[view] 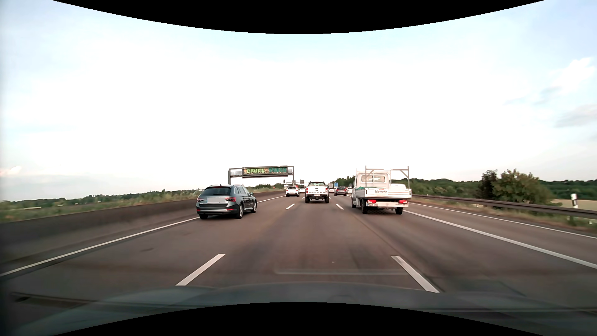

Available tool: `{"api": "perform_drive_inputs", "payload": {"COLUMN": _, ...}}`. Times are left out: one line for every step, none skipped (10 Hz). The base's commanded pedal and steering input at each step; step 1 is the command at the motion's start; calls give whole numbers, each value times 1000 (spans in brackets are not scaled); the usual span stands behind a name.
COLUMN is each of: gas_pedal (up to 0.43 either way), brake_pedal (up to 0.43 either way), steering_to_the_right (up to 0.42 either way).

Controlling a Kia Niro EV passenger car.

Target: Follow the waypoints while adhering to traffic rules and regulations

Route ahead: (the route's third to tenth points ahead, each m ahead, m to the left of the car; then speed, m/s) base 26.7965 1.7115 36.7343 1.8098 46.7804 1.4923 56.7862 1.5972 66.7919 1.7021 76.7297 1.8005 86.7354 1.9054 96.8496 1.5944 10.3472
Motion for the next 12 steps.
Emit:
{"api": "perform_drive_inputs", "payload": {"gas_pedal": 130, "brake_pedal": 0, "steering_to_the_right": -3}}
{"api": "perform_drive_inputs", "payload": {"gas_pedal": 130, "brake_pedal": 0, "steering_to_the_right": -3}}
{"api": "perform_drive_inputs", "payload": {"gas_pedal": 130, "brake_pedal": 0, "steering_to_the_right": -3}}
{"api": "perform_drive_inputs", "payload": {"gas_pedal": 138, "brake_pedal": 0, "steering_to_the_right": -3}}
{"api": "perform_drive_inputs", "payload": {"gas_pedal": 138, "brake_pedal": 0, "steering_to_the_right": -3}}
{"api": "perform_drive_inputs", "payload": {"gas_pedal": 138, "brake_pedal": 0, "steering_to_the_right": -3}}
{"api": "perform_drive_inputs", "payload": {"gas_pedal": 138, "brake_pedal": 0, "steering_to_the_right": -3}}
{"api": "perform_drive_inputs", "payload": {"gas_pedal": 138, "brake_pedal": 0, "steering_to_the_right": -3}}
{"api": "perform_drive_inputs", "payload": {"gas_pedal": 150, "brake_pedal": 0, "steering_to_the_right": -3}}
{"api": "perform_drive_inputs", "payload": {"gas_pedal": 150, "brake_pedal": 0, "steering_to_the_right": -3}}
{"api": "perform_drive_inputs", "payload": {"gas_pedal": 150, "brake_pedal": 0, "steering_to_the_right": -3}}
{"api": "perform_drive_inputs", "payload": {"gas_pedal": 150, "brake_pedal": 0, "steering_to_the_right": -3}}
